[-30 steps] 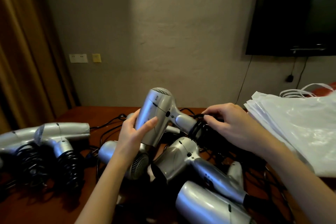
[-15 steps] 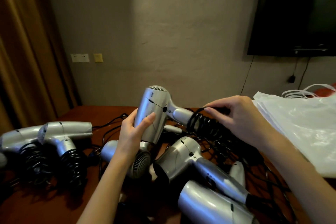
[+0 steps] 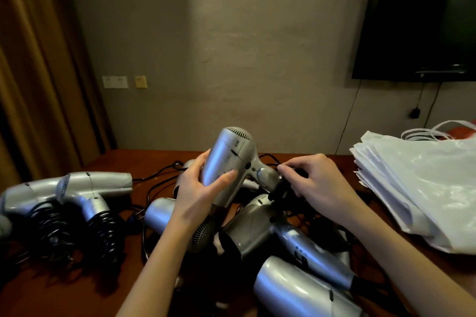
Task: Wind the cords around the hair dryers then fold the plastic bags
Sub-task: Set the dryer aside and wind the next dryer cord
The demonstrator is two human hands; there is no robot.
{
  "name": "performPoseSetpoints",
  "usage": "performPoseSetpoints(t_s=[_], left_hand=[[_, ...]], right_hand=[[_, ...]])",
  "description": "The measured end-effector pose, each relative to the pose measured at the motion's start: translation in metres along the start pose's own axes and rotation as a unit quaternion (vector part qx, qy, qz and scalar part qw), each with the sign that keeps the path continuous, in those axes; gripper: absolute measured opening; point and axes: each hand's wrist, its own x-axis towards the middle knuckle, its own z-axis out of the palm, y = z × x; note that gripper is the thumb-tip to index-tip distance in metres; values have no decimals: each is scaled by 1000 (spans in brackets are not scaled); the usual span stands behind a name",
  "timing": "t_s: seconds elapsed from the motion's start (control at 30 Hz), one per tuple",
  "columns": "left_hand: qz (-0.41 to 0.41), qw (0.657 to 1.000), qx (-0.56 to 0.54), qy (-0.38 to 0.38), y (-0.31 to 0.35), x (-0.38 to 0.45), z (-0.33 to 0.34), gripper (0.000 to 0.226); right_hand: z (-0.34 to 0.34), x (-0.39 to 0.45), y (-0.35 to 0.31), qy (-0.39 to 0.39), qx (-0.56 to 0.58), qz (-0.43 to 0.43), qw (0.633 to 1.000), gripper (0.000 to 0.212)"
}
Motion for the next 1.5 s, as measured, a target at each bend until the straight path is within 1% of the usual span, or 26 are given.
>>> performPoseSetpoints(t_s=[0.07, 0.13, 0.17, 0.23, 0.37, 0.43, 0.57, 0.63, 0.7, 0.77, 0.83, 0.9, 0.93, 0.97, 1.03, 1.1, 1.17, 1.23, 1.3, 1.33, 1.37, 1.43, 1.5], left_hand=[[-1, 1000, -5, 11, 1, -1, 2, 70], [-3, 1000, -9, 27, 1, 0, 4, 60], [-4, 999, -15, 33, 1, 0, 5, 60], [-14, 998, -37, 52, 1, 0, 6, 64], [-39, 994, -75, 72, -1, 2, 3, 78], [-47, 991, -94, 80, -2, 3, 1, 77], [-74, 984, -130, 94, -2, 4, -2, 66], [-84, 981, -147, 95, -3, 5, -1, 65], [-87, 979, -159, 96, -3, 6, 1, 67], [-90, 977, -171, 92, -2, 6, 3, 68], [-93, 975, -184, 88, 0, 5, 5, 68], [-96, 971, -202, 81, 0, 5, 5, 65], [-98, 970, -210, 75, 1, 5, 4, 60], [-100, 967, -222, 71, 2, 5, 4, 53], [-103, 961, -250, 66, 6, 4, 5, 41], [-103, 958, -262, 59, 7, 3, 6, 32], [-104, 957, -265, 51, 7, 2, 5, 28], [-103, 956, -269, 44, 7, 2, 6, 33], [-105, 956, -271, 41, 9, 3, 6, 36], [-107, 956, -272, 38, 8, 4, 5, 36], [-109, 955, -272, 34, 9, 4, 5, 36], [-116, 956, -269, 28, 8, 5, 3, 41], [-125, 956, -264, 19, 7, 5, 1, 54]], right_hand=[[0, -1, -1, -52, 32, 20, 998, 38], [1, 0, 2, -75, 54, 29, 995, 34], [2, 1, 3, -72, 60, 27, 995, 31], [5, 0, 3, -46, 60, 5, 997, 32], [5, -3, 1, 13, 80, -35, 996, 26], [8, -3, 2, 13, 106, -43, 993, 26], [14, -4, 1, -43, 153, -60, 985, 37], [15, -3, 3, -37, 196, -47, 979, 36], [15, -2, 6, -16, 215, -37, 976, 30], [14, -4, 7, 17, 167, -52, 984, 26], [13, -6, 7, 45, 50, -108, 992, 27], [8, -6, 4, 33, -74, -146, 986, 31], [4, -5, 3, 19, -95, -147, 984, 33], [-1, -4, 2, -4, -82, -145, 986, 36], [-10, -1, 2, -75, 11, -125, 989, 41], [-15, 1, 5, -142, 113, -103, 978, 45], [-14, 2, 10, -188, 181, -95, 961, 48], [-9, 3, 15, -200, 237, -74, 948, 44], [-1, 4, 16, -174, 281, -42, 943, 29], [2, 4, 16, -157, 280, -29, 946, 19], [5, 3, 15, -150, 255, -18, 955, 11], [13, 1, 17, -145, 182, 7, 973, 19], [17, 1, 20, -140, 129, 25, 981, 29]])
